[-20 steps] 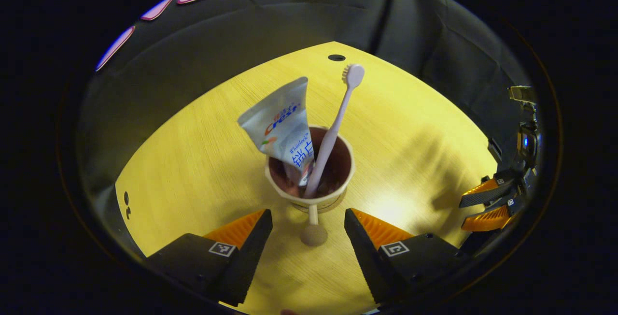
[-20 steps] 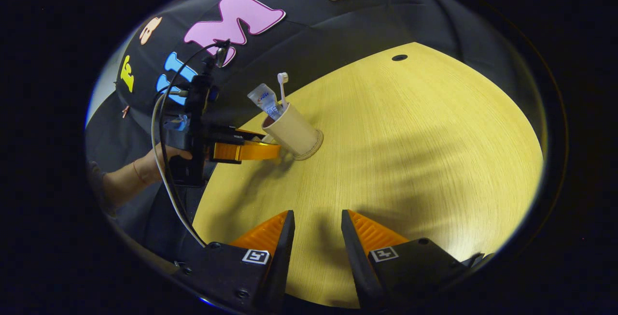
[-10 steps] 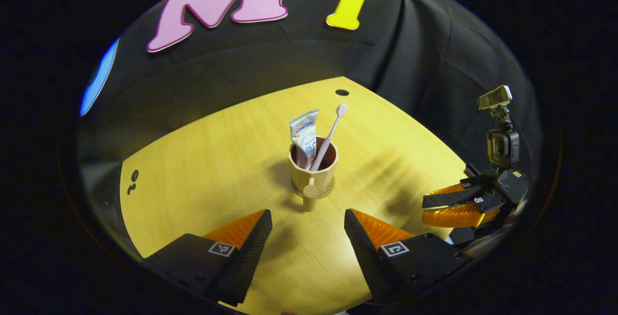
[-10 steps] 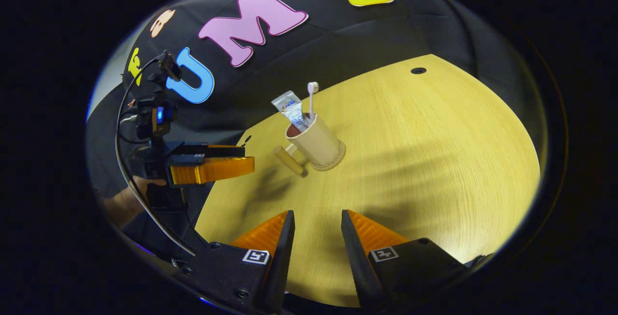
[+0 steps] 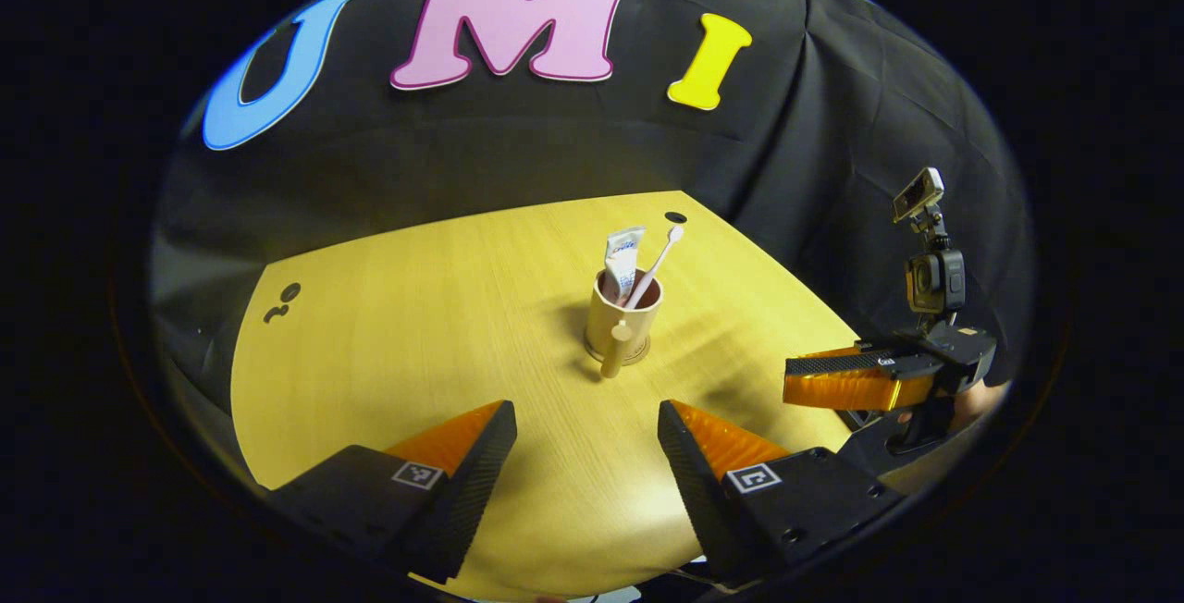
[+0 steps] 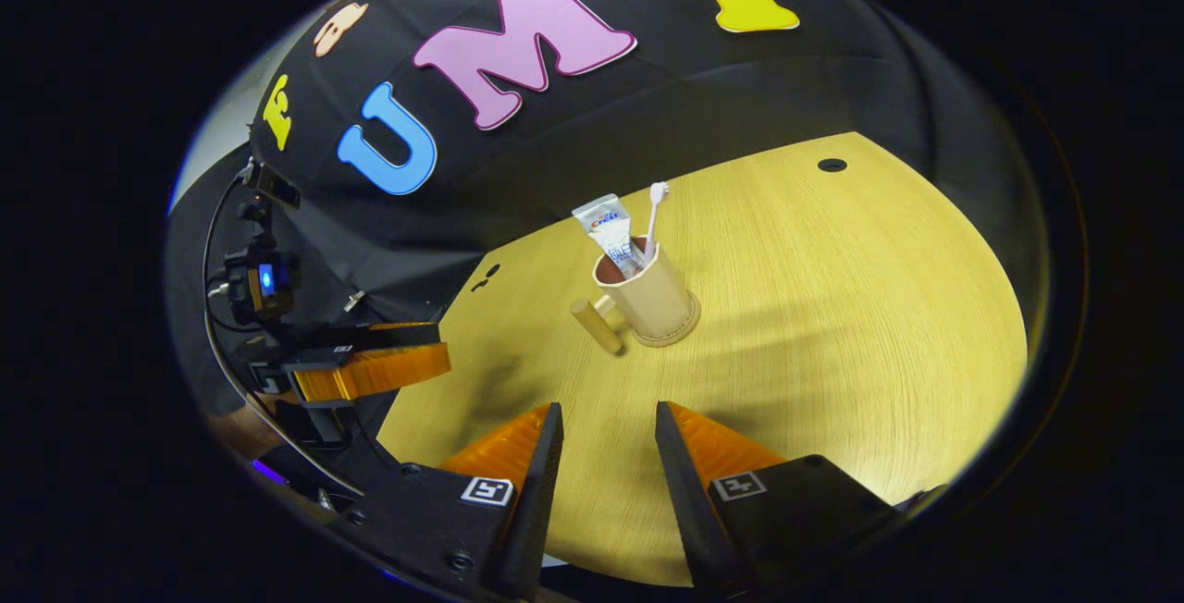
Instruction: Put the toothbrush and toothpaste on the desktop into the cup, then pick up the cup and place it on the coaster on the desktop.
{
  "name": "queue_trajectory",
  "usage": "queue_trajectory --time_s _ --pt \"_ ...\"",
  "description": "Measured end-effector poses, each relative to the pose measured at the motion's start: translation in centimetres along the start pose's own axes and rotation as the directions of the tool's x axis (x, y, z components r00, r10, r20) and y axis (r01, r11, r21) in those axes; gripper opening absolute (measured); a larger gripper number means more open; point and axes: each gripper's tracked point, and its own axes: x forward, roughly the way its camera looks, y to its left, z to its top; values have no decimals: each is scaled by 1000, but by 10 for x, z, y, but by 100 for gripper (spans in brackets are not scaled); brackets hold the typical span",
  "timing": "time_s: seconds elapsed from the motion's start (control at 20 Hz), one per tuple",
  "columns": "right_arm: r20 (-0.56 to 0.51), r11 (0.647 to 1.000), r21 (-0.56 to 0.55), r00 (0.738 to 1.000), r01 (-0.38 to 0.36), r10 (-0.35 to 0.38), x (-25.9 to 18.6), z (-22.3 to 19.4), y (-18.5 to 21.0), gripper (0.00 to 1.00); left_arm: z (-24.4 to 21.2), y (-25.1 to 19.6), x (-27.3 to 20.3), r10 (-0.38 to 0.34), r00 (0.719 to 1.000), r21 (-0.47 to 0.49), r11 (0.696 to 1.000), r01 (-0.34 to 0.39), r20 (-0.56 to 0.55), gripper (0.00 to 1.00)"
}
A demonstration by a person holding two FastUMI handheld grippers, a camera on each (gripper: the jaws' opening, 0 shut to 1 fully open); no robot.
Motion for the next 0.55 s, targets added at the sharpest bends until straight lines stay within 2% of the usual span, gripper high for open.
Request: queue_trajectory --time_s 0.05,0.55 --pt "2 1000 -3 1000 0 0 -1 0 3 62 -5 1 -5 1 1000 -11 1000 -1 2 95" --pt "-15 999 -31 1000 -18 17 -7 -8 30 63 -39 -5 -29 28 999 -106 994 -24 34 95"
